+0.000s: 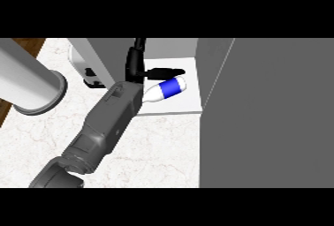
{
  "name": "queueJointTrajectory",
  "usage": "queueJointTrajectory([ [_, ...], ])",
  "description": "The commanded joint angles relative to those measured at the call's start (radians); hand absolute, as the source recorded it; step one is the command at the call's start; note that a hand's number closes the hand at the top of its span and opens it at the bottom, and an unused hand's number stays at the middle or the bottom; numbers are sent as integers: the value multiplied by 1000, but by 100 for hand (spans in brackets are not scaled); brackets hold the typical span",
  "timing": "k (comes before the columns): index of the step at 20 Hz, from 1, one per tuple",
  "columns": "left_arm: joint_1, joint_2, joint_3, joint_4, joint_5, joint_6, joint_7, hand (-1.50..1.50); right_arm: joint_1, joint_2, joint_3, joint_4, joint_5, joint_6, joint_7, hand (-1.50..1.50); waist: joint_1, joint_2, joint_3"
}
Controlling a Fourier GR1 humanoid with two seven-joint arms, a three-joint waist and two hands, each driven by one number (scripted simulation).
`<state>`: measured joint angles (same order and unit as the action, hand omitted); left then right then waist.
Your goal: Pick up the bottled water, place it into the cabinet and close the cabinet
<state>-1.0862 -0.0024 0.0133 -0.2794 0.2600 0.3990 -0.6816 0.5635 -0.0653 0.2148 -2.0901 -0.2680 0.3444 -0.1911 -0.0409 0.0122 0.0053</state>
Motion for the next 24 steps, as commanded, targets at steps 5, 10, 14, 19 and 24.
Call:
queueJointTrajectory([
  [5, 146, 8, -6, -123, 56, -74, -55, -150, -12, 38, 44, -36, 33, -68, 60, -150, 54, -19, -6],
  [10, 182, 46, -73, -234, 104, -135, 13, -150, 34, 24, 21, -37, 15, -48, 23, -150, 80, -34, -5],
  [14, 307, 2, -169, -377, 158, -121, 32, -150, 42, 17, 25, -99, 13, -69, 69, -150, 82, -37, -6],
  [19, 433, 7, -227, -572, 180, -143, 112, -150, 86, -5, 12, -63, 6, -32, 18, -150, 100, -41, -4],
  [24, 603, 35, -325, -863, 185, -103, 199, -150, 77, 11, 28, -90, 18, -60, 39, -150, 96, -35, -5],
])
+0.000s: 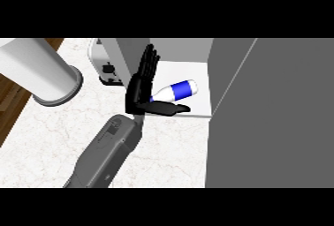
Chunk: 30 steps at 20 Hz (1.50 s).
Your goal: Pick up the bottled water, place it into the cabinet and close the cabinet
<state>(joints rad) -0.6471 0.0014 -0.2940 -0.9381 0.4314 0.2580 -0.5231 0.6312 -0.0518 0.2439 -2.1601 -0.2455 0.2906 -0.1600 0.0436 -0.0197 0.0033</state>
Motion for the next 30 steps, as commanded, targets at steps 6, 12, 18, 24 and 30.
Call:
queueJointTrajectory([
  [6, 405, 54, -157, -643, -14, 138, 184, -150, 18, -13, 8, -18, 9, 11, -20, -150, 1, 0, -2],
  [12, 643, 189, -256, -977, -61, 169, 274, -150, 16, -94, 90, -66, 101, 74, 31, 150, -23, 10, -3],
  [18, 919, 291, -254, -1168, -57, 139, 141, -150, -12, -180, 174, -108, 184, 166, 76, 150, -14, 10, -5],
  [24, 1115, 417, -179, -1359, -5, 96, 131, -150, 19, -212, 275, -173, 223, 205, 94, 150, -19, 8, -5],
  [30, 1214, 430, -88, -1400, 81, 32, 66, -150, -43, -140, 439, -239, 351, 143, 191, 150, -25, 13, -6],
])
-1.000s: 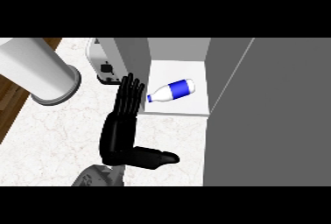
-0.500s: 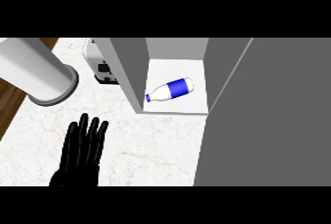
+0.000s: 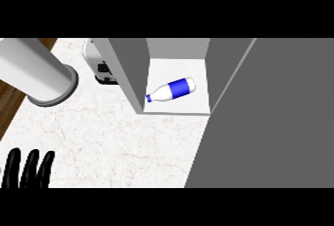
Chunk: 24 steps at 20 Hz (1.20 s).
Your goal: Pick up the bottled water, place it into the cabinet and close the cabinet
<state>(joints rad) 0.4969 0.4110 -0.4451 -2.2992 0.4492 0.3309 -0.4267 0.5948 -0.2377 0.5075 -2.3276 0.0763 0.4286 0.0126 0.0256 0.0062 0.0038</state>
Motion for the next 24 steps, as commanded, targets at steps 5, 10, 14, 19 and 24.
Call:
queueJointTrajectory([
  [5, 242, 88, 148, -81, 139, -179, -105, -150, -60, 115, 239, -28, 74, -34, 108, 150, 19, -17, -7],
  [10, 300, 98, 216, -62, 184, -265, -146, -150, -153, 227, 236, 41, 22, -54, 200, 150, 43, -10, -8],
  [14, 299, 120, 277, -61, 229, -310, -135, -150, -219, 231, 253, 29, -33, -102, 271, 150, 31, -3, -7],
  [19, 370, 128, 313, -38, 244, -397, -186, -150, -345, 230, 205, 128, -74, -174, 264, 150, 53, 0, -7],
  [24, 440, 137, 360, -62, 272, -448, -199, -150, -439, 230, 104, 167, -171, -208, 291, 150, 58, 3, -5],
])
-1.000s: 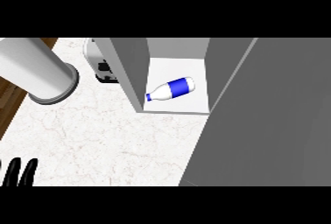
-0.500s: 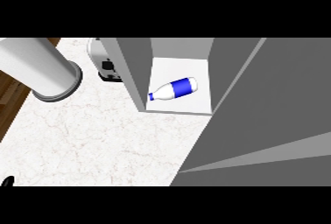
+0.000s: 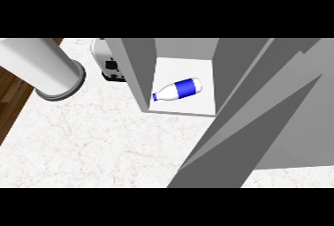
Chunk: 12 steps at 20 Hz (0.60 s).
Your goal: Pick up the bottled water, place it into the cabinet and close the cabinet
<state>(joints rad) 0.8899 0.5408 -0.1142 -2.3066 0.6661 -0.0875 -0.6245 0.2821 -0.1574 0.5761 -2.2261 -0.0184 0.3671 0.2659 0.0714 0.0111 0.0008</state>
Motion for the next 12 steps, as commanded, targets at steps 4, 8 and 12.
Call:
queueJointTrajectory([
  [4, 59, 12, 107, 46, 121, -134, -59, -150, -208, 150, -36, 99, -167, -172, 77, 150, 8, -5, -4],
  [8, 90, 32, 132, -5, 152, -153, -34, -150, -402, 152, -158, 195, -318, -233, 128, 150, 11, 1, -2],
  [12, 147, 45, 221, -2, 206, -208, -41, -150, -634, 155, -275, 390, -385, -284, 135, 150, 4, -4, -1],
])
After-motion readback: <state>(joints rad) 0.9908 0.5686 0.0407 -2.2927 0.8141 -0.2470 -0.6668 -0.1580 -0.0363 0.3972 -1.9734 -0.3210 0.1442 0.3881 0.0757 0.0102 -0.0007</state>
